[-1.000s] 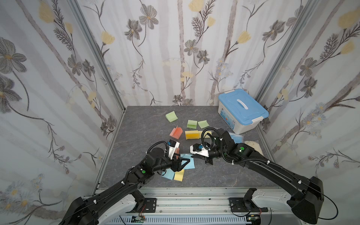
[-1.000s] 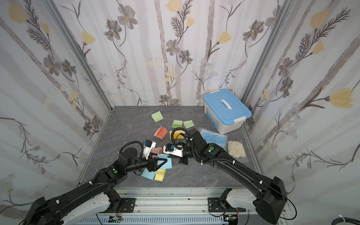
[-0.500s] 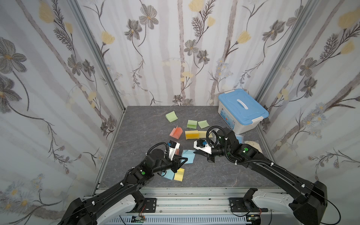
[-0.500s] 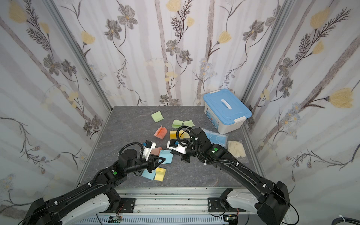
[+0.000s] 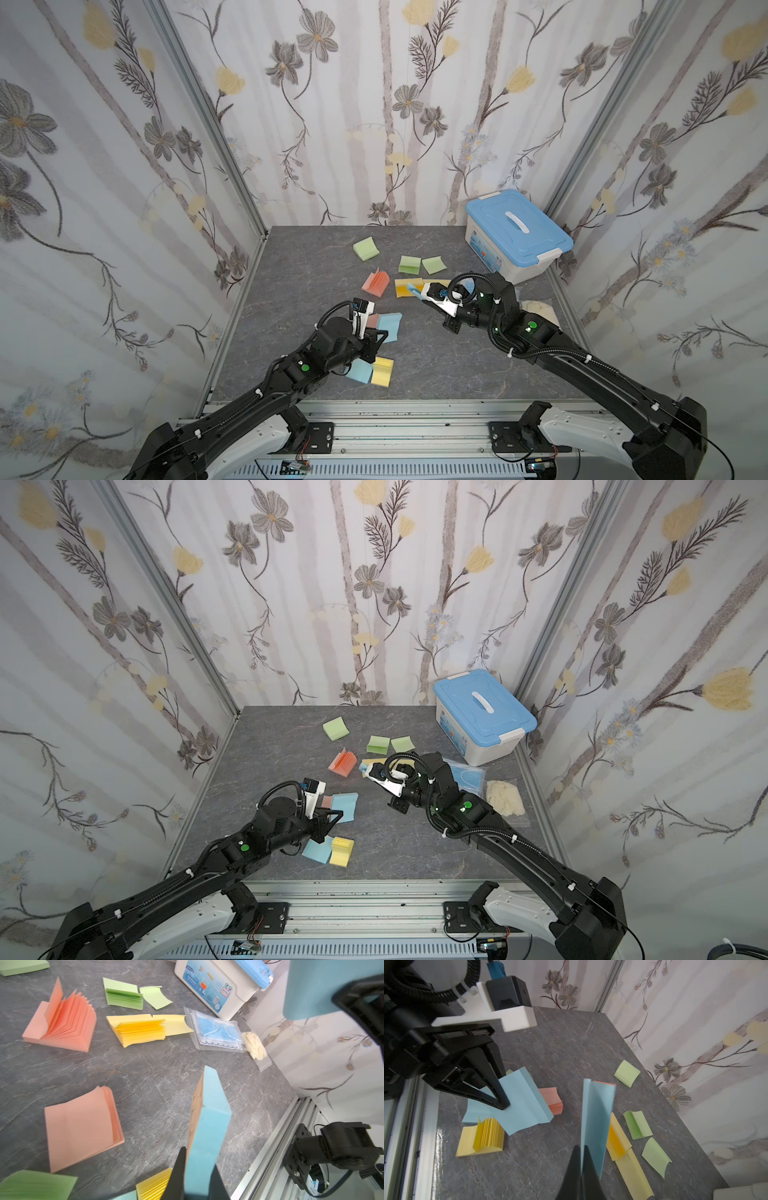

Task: Tear off pages from different memo pads
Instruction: Tear off the paper from the memo pad, then place the paper at the center of the board.

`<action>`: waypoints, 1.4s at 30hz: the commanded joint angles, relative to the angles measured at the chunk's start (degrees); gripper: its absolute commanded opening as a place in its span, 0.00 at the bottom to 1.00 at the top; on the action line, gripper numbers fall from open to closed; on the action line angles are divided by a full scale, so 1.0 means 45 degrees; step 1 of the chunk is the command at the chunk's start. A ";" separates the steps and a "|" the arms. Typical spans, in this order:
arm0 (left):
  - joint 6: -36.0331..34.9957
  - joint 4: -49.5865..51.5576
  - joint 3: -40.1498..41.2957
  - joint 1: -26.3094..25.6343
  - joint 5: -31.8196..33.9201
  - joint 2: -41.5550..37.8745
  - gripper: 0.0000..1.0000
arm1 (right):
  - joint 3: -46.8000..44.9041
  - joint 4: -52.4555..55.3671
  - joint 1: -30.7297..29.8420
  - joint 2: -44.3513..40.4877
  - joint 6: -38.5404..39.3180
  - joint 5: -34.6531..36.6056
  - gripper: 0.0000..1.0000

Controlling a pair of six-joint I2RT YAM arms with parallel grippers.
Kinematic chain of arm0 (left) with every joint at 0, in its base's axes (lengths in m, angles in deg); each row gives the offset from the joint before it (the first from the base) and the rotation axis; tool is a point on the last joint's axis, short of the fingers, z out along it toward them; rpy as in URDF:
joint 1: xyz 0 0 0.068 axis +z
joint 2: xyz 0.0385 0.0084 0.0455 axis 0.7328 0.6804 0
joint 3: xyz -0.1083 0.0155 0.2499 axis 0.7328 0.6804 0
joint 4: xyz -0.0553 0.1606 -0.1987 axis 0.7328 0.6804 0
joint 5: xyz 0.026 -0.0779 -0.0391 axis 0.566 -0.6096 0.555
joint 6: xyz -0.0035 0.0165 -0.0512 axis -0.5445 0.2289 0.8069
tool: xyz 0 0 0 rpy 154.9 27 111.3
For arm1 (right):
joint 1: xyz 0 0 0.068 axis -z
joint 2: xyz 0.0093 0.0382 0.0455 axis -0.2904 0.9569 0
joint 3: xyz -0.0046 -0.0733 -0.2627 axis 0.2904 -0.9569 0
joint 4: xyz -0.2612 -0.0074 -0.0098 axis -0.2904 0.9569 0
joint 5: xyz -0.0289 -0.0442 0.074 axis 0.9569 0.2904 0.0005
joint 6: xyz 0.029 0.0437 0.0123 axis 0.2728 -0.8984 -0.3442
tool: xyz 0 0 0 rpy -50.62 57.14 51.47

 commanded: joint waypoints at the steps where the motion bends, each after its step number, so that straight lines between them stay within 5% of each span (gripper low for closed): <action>1: -0.0183 0.0832 -0.0257 -0.0015 0.1534 -0.0193 0.04 | -0.0028 -0.0155 0.0019 0.0543 0.3605 0.1199 0.00; 4: -0.0164 0.1113 -0.0180 0.0001 0.1972 -0.0568 0.06 | 0.0440 0.1769 0.0350 0.1703 0.7830 0.0917 0.00; 10: -0.0158 0.1391 0.0172 0.0024 0.2163 -0.1670 0.09 | 0.2189 0.4529 0.2008 0.4269 1.0351 -0.1260 0.00; 17: 0.0072 0.1581 0.0520 0.0019 0.2423 -0.2704 0.11 | 0.2637 0.4480 0.3045 0.6238 1.1125 -0.0217 0.00; 36: 0.0169 0.0999 0.0787 0.0019 0.2257 -0.2574 0.14 | 0.3331 0.3767 0.4491 0.8961 1.0563 -0.1191 0.00; 40: 0.0181 0.0824 0.0735 0.0028 0.2179 -0.2300 0.14 | 0.3297 0.3836 0.4516 0.9227 1.0530 -0.0777 0.10; 42: 0.0238 0.0812 0.0613 0.0022 0.2174 -0.2113 0.14 | 0.3149 0.3949 0.4545 0.9206 1.0743 -0.0382 0.26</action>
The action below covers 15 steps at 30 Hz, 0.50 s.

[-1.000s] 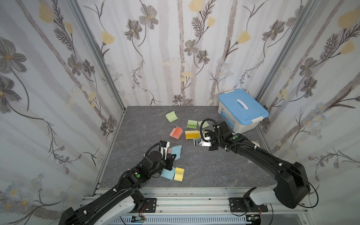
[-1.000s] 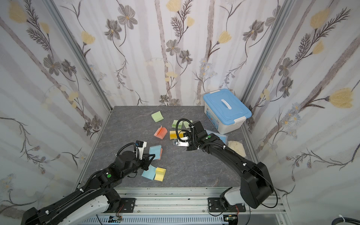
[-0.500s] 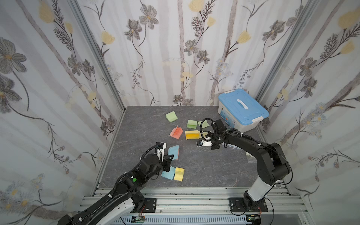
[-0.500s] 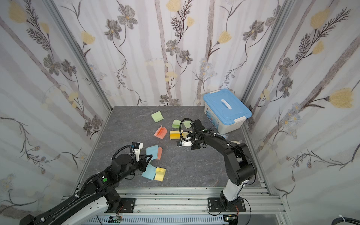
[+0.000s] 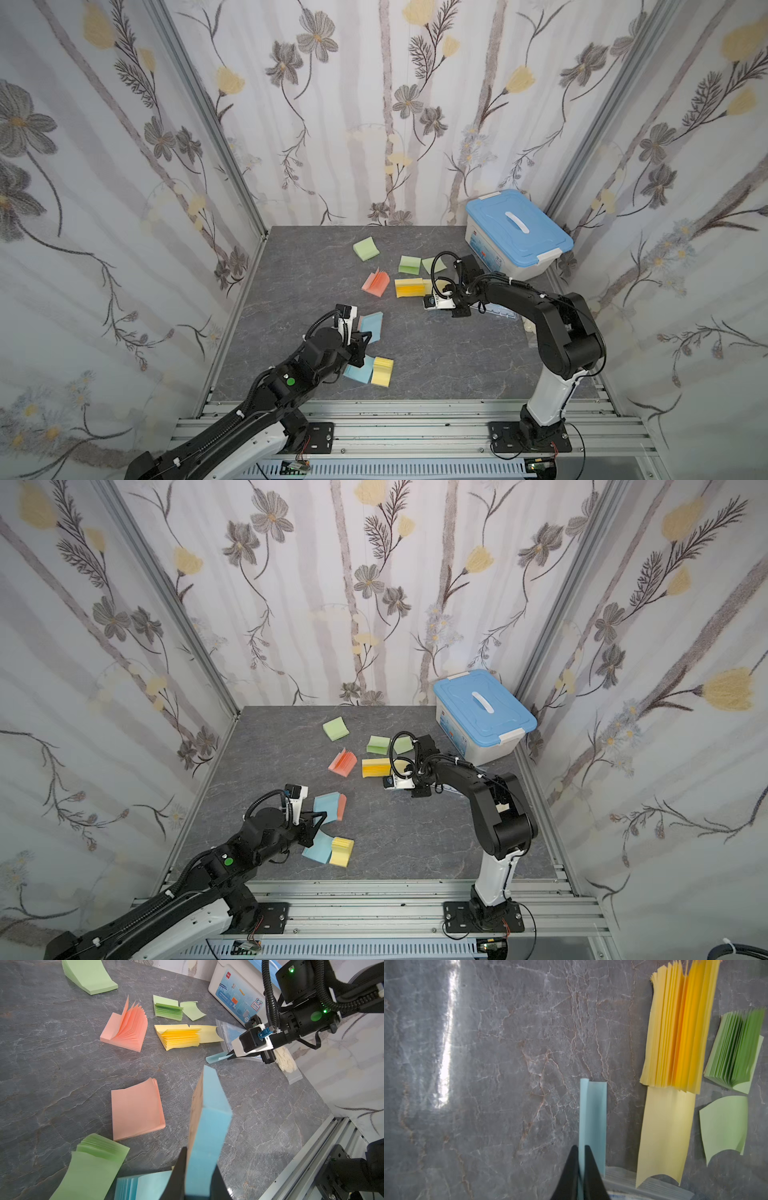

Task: Tear off pages from different memo pads
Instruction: Place the paper at the center of the board.

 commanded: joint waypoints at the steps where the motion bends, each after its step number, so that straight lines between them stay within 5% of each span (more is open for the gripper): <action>1: 0.0180 -0.0667 -0.0193 0.0014 -0.0055 0.0212 0.14 | -0.0207 0.0237 0.0038 -0.0061 0.0343 0.0307 0.38; 3: 0.0292 -0.0685 -0.0331 0.0005 -0.0075 0.0365 0.14 | -0.0318 0.0363 0.0038 -0.0392 0.0428 0.0351 0.58; 8: 0.0902 -0.0729 -0.0867 0.0007 -0.0215 0.1033 0.13 | -0.0109 0.0467 0.0038 -0.2375 0.0034 0.0013 0.72; 9: 0.1066 -0.0804 -0.1020 0.0017 -0.0346 0.1290 0.13 | -0.0030 0.0457 0.0038 -0.2987 -0.0193 -0.0179 0.91; 10: 0.1189 -0.0875 -0.1151 0.0017 -0.0461 0.1536 0.13 | 0.0039 0.0454 0.0038 -0.3598 -0.0437 -0.0369 1.00; 15: 0.1855 -0.1472 -0.1872 0.0005 -0.0756 0.3389 0.13 | 0.0104 -0.0431 -0.0152 -0.6185 -0.3187 -0.0727 1.00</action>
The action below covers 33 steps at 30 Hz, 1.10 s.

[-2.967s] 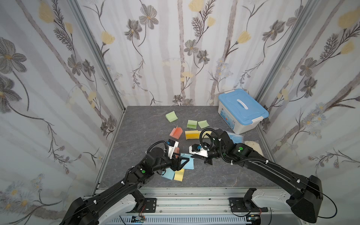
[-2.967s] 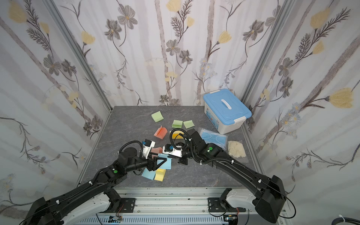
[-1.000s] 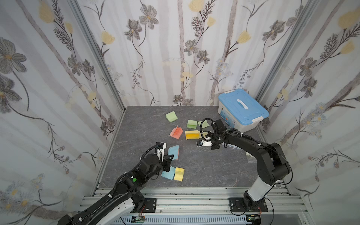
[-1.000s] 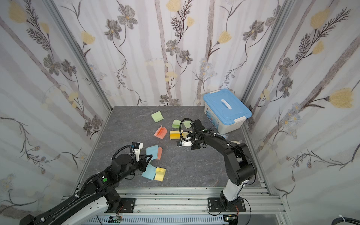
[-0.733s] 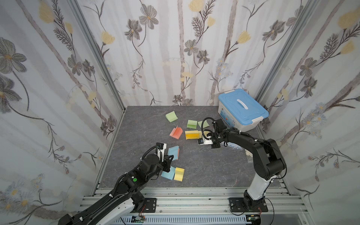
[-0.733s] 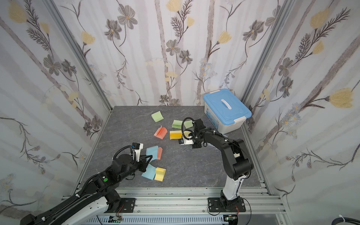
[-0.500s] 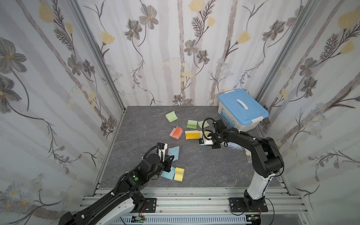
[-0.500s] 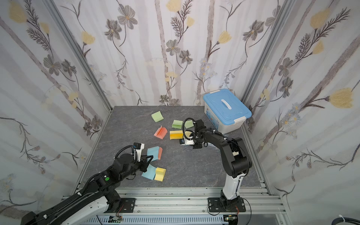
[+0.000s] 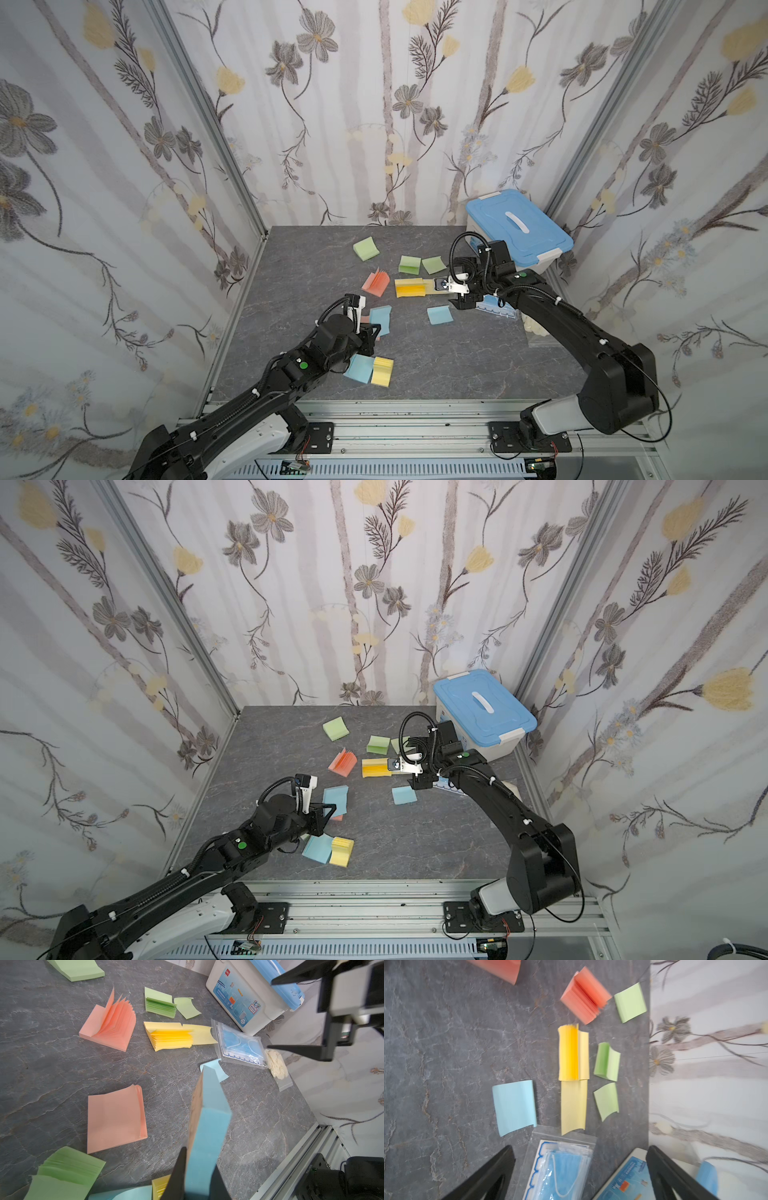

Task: Tear off pages from different memo pads
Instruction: Place the paper at the center of the board, then place the memo pad at the center of the board.

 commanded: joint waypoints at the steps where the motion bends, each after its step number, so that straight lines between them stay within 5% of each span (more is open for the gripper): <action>1: 0.0692 -0.0934 -0.0536 0.0005 -0.0272 0.1097 0.13 | -0.0064 -0.0850 -0.0164 -0.1245 -0.3018 -0.0367 1.00; 8: 0.0996 -0.1355 -0.2490 0.0058 -0.1200 0.4954 0.13 | -0.2968 -0.4548 -0.0208 -0.5066 -1.2344 0.5480 1.00; 13: 0.1393 -0.1188 -0.4136 0.0360 -0.2402 0.7676 0.12 | -0.5747 -0.4627 0.0330 -0.7618 -1.9070 0.7239 1.00; 22: 0.2406 -0.1319 -0.6394 0.1154 -0.4468 1.1449 0.09 | -0.6885 -0.2967 0.0428 -0.7547 -1.9753 0.6278 1.00; 33: 0.2903 -0.0767 -0.8110 0.1377 -0.4426 1.3604 0.10 | -0.7194 -0.3166 0.0408 -0.7275 -1.9769 0.5556 1.00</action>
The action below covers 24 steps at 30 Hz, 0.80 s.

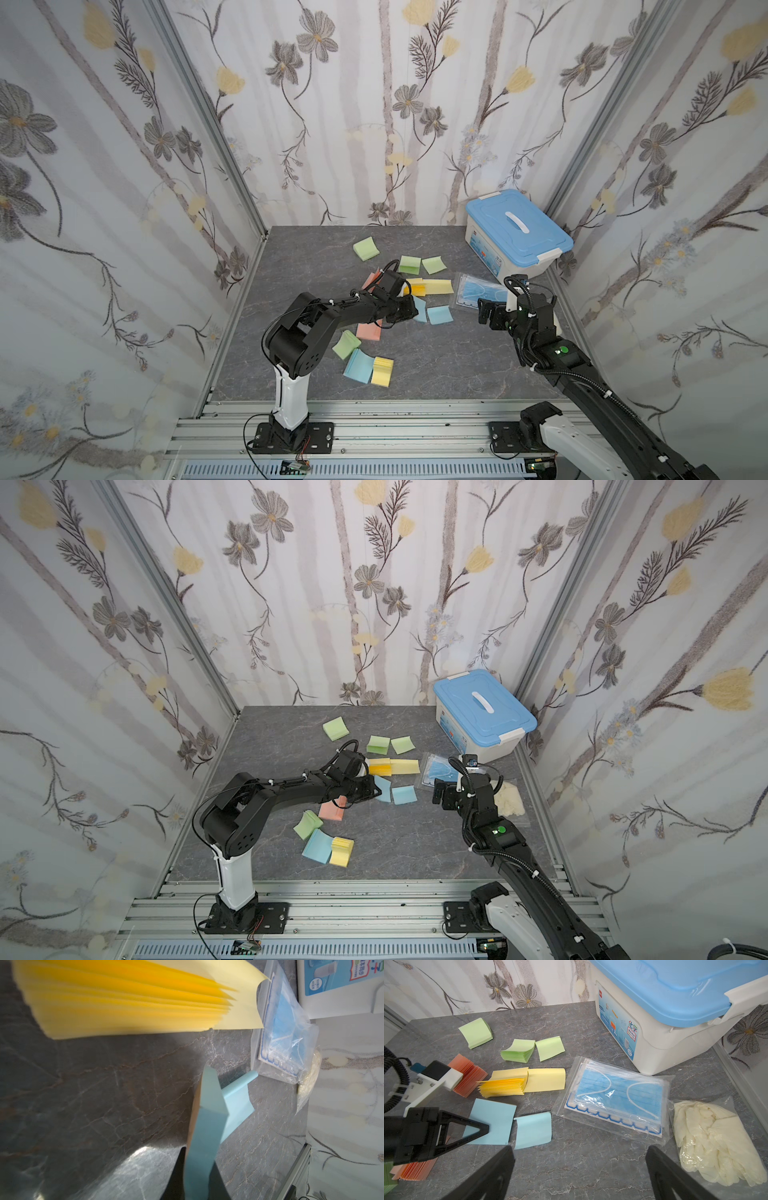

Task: Tear off pages from different memo pads
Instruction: Place the memo pad at the center of the board.

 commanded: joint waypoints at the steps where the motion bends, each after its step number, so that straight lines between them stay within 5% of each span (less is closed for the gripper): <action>1: 0.0066 0.0518 -0.0368 0.0093 0.0462 0.0267 0.12 | 0.0095 -0.0335 -0.0024 0.0177 -0.0273 -0.0476 1.00; 12: -0.1474 0.3353 -0.2134 0.0220 0.2313 0.0122 0.58 | 0.0502 0.0187 -0.0075 0.0561 -0.0465 -0.0505 1.00; 18: -0.2294 0.4511 -0.1683 0.0092 0.3506 -0.1588 0.63 | 0.0547 0.0459 -0.0284 0.0667 -0.0473 -0.0687 1.00; 24: -0.2670 0.5267 0.0613 -0.0453 0.4892 -0.4681 0.64 | 0.0665 0.0839 -0.1508 0.1052 -0.0153 -0.0320 1.00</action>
